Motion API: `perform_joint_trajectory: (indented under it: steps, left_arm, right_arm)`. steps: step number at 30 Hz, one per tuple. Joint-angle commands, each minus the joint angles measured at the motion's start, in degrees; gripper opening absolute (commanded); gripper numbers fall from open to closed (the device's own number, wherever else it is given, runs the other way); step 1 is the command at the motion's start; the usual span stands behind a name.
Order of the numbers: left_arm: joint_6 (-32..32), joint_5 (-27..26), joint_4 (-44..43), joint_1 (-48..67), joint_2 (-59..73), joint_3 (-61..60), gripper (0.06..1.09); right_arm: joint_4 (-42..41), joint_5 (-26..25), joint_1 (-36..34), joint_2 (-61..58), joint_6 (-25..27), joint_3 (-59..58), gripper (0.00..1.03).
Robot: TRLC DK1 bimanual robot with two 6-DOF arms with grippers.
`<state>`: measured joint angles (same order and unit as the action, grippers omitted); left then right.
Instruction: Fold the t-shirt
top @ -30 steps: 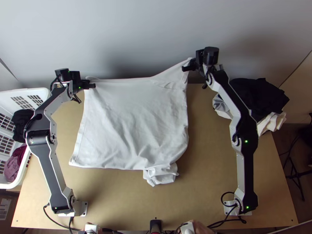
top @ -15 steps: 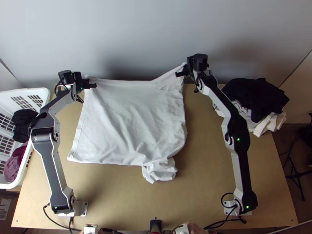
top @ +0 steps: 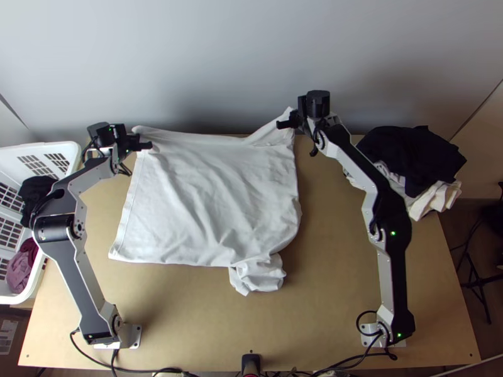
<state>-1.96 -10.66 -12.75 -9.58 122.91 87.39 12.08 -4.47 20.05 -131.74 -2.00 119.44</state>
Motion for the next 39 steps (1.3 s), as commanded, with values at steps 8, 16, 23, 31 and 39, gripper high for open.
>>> perform_joint_trajectory:
  steps: [8,16,23,31,39]
  left_arm:
    - [0.2,-0.5,-0.4,-1.4,-10.0,-12.2,0.09]
    - [0.0,-0.5,-0.2,-1.0,-15.2,-19.4,0.09]
    - [0.0,-0.4,0.0,-0.8,-18.3,-23.3,0.09]
    - [0.0,-0.4,0.0,-1.3,-22.5,-28.1,0.09]
    - [-0.9,-0.4,0.4,-2.4,-27.6,-34.8,0.09]
  right_arm:
    - [-3.2,4.2,3.8,17.2,-4.2,-24.6,0.03]
    - [-3.4,5.4,6.3,25.0,-6.7,-34.7,0.03]
    - [-3.6,6.2,8.2,32.4,-8.5,-42.3,0.03]
    - [-3.6,6.4,10.6,40.2,-8.6,-51.7,0.03]
    - [-3.6,6.4,12.1,46.2,-9.8,-59.9,0.03]
